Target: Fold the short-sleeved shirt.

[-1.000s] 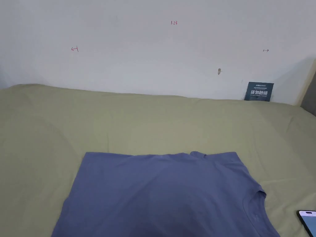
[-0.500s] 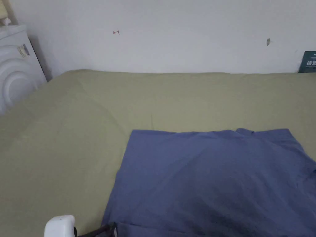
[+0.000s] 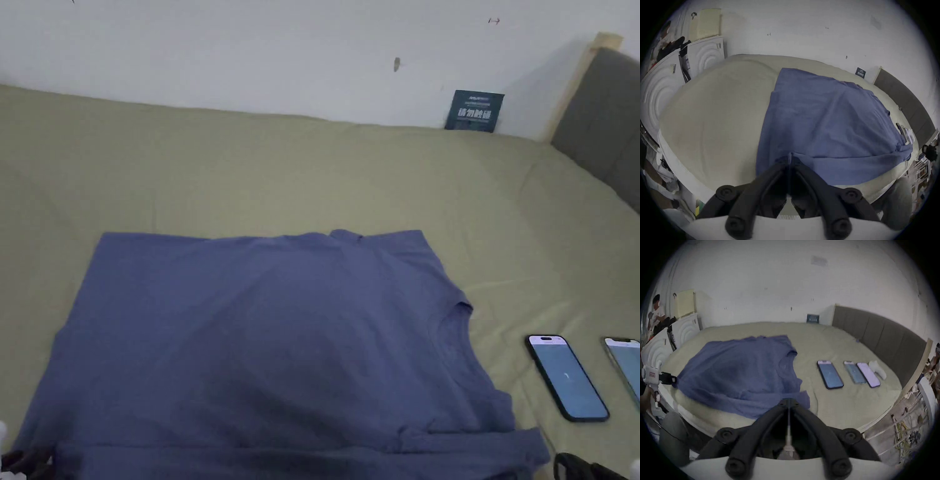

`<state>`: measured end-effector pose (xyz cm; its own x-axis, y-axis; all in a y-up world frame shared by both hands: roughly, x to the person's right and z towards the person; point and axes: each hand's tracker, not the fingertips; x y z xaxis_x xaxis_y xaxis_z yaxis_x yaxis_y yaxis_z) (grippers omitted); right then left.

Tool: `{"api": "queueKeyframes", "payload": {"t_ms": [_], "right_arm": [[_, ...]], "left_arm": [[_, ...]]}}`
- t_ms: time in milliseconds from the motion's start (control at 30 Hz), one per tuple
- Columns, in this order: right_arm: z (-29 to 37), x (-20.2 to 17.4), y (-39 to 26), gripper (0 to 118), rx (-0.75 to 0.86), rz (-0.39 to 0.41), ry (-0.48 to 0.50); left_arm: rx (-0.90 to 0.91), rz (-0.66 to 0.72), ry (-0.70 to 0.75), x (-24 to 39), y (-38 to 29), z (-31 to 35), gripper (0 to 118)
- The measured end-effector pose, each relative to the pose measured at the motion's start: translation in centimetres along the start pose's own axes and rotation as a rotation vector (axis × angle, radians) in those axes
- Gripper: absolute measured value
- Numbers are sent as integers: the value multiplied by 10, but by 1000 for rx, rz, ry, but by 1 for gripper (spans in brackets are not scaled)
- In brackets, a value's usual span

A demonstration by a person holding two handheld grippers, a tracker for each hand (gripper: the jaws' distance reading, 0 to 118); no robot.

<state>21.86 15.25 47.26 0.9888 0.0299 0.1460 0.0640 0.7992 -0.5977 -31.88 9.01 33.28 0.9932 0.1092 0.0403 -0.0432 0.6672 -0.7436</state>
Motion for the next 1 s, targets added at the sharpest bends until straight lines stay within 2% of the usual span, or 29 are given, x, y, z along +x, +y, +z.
{"api": "queueKeyframes", "payload": {"t_ms": [33, 67, 100, 133, 167, 333, 367, 400, 433, 467, 667, 833, 1000], "right_arm": [[-10, 5, 0, 72, -37, -12, 9], [-21, 9, 0, 107, -83, -23, 34], [-35, 12, -1, 114, -147, -28, 53], [-45, 15, -4, 107, -195, -27, 76], [-50, 17, -6, 105, -160, -25, 83], [-74, 12, -9, 90, -226, -3, 100], [-77, 11, -9, 79, -240, 8, 106], [-80, 11, -10, 54, -272, 26, 104], [-81, 9, -11, 24, -284, 44, 101], [-79, 9, -13, 4, -269, 36, 105], [-53, 0, -3, 4, -171, 32, 84], [-52, -2, 32, 4, -130, 41, 78], [-79, -5, 81, 4, -135, 105, 83]], "left_arm": [[-2, -1, -1, -1, 0, -1, 4], [-5, 1, -3, -3, 0, -1, 4], [0, 5, -1, -6, -1, 0, 4], [2, 10, -5, -7, -2, 0, 4], [0, 13, -4, -8, -2, -1, 4], [-7, 2, -2, -10, -8, -1, 4], [-6, -1, 0, -11, -9, -2, 4], [-8, 0, -2, -5, -7, 1, 4], [-10, 4, -6, -6, -7, 1, 4], [-9, 7, -10, -6, -9, 2, 4], [28, 10, -27, -6, -4, 18, 4], [47, 42, -62, -9, 20, 29, 4], [58, 24, -76, -6, 62, 22, 4]]}}
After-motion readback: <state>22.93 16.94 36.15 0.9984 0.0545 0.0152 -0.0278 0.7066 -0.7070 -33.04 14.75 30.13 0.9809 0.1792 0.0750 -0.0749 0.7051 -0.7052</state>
